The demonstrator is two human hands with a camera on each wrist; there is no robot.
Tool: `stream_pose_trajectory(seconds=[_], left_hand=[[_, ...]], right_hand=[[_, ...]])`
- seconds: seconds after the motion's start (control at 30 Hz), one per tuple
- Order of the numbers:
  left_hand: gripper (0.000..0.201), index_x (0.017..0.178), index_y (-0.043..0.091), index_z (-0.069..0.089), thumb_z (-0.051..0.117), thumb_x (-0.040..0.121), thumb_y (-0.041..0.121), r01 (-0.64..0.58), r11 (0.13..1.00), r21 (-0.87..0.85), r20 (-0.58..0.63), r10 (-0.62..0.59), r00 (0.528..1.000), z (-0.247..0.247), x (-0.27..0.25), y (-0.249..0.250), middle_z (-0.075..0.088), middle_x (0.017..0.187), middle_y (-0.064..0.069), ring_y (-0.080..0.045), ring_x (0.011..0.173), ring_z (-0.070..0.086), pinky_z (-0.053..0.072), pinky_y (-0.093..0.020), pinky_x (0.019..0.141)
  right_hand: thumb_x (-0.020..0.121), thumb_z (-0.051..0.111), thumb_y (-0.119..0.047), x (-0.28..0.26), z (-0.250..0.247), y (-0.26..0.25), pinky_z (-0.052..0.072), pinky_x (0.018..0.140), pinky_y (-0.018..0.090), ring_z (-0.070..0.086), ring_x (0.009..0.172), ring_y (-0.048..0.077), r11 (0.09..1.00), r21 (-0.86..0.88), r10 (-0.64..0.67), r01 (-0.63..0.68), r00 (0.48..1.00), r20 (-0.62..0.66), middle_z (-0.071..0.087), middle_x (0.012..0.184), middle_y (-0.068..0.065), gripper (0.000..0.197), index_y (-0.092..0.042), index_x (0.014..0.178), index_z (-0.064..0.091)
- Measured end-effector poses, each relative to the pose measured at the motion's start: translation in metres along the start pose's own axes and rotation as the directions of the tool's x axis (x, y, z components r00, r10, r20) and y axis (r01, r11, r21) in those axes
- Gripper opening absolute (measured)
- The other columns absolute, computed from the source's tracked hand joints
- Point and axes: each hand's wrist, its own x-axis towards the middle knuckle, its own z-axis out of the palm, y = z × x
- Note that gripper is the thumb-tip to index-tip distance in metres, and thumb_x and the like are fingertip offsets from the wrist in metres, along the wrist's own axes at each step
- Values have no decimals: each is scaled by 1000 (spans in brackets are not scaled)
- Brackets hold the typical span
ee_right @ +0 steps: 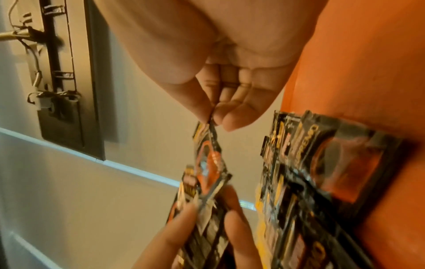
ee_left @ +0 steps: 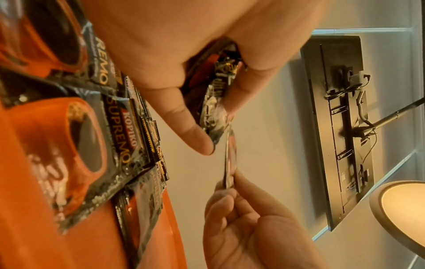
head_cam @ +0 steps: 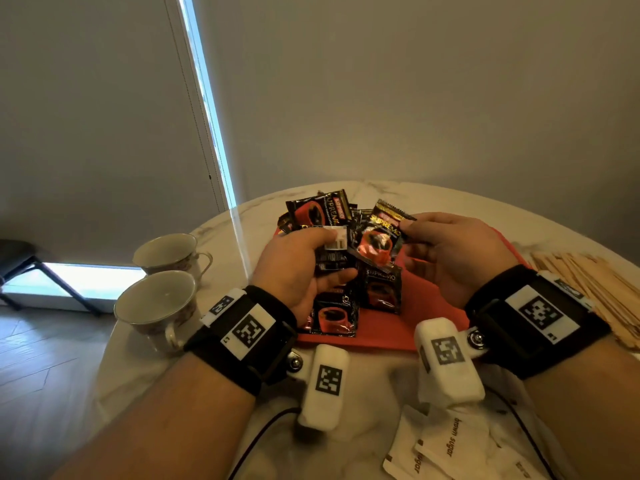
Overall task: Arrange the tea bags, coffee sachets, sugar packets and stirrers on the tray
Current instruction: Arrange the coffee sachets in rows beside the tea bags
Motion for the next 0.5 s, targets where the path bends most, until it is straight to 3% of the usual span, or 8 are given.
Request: stream_pose_trajectory(seconds=[0.23, 0.5], left_hand=[[23, 125, 1, 60, 55, 103, 7, -6, 998, -58, -60, 2, 998, -5, 6, 2, 78, 104, -21, -29, 84, 79, 65, -37, 66], [24, 125, 3, 59, 56, 102, 6, -9, 998, -69, -60, 5, 998, -7, 7, 3, 77, 107, -21, -29, 84, 79, 66, -36, 65]], right_hand=[[94, 60, -2, -4, -14, 10, 39, 48, 23, 49, 54, 14, 939, -197, 269, -281, 959, -89, 54, 70, 5, 10, -9, 87, 61], [92, 65, 2, -4, -13, 18, 49, 50, 25, 56, 59, 15, 888, -347, 302, -302, 952, -56, 64, 74, 9, 8, -4, 94, 70]])
